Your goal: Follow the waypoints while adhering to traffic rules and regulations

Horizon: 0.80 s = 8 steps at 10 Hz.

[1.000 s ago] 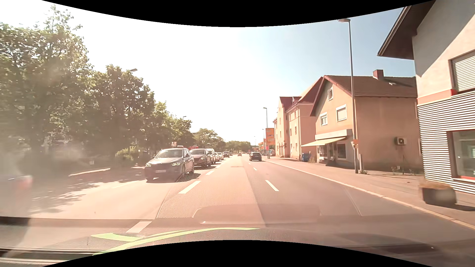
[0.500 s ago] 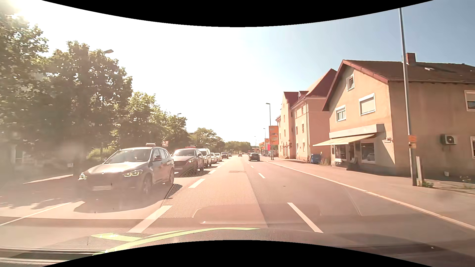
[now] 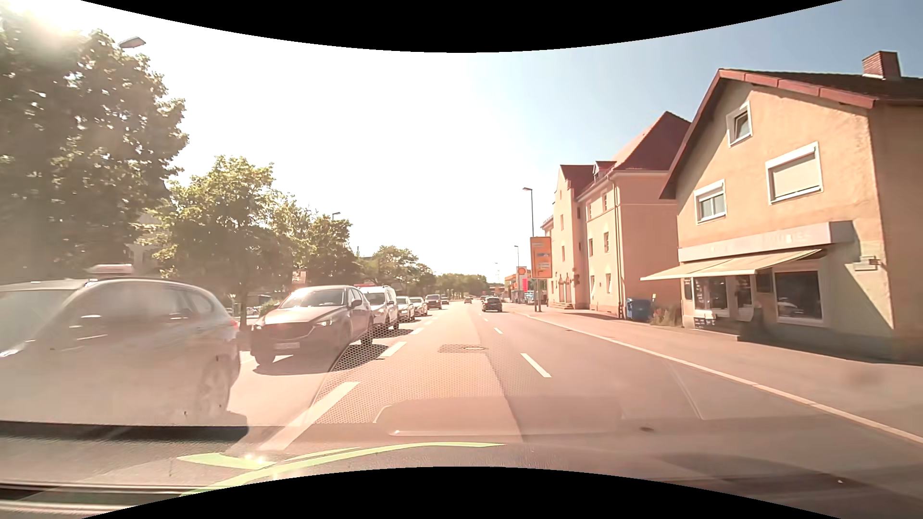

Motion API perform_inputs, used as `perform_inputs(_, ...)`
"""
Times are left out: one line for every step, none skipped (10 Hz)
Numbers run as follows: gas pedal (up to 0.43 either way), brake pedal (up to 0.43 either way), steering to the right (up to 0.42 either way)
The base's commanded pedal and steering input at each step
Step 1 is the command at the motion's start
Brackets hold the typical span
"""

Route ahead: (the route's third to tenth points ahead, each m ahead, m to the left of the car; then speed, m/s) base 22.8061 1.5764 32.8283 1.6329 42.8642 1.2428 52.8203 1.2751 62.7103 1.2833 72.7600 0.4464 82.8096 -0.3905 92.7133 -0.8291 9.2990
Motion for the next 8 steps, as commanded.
perform_inputs(0.039,0.000,0.000)
perform_inputs(0.039,0.000,0.000)
perform_inputs(0.047,0.000,0.000)
perform_inputs(0.047,0.000,0.000)
perform_inputs(0.047,0.000,0.000)
perform_inputs(0.047,0.000,0.000)
perform_inputs(0.047,0.000,0.000)
perform_inputs(0.047,0.000,0.000)
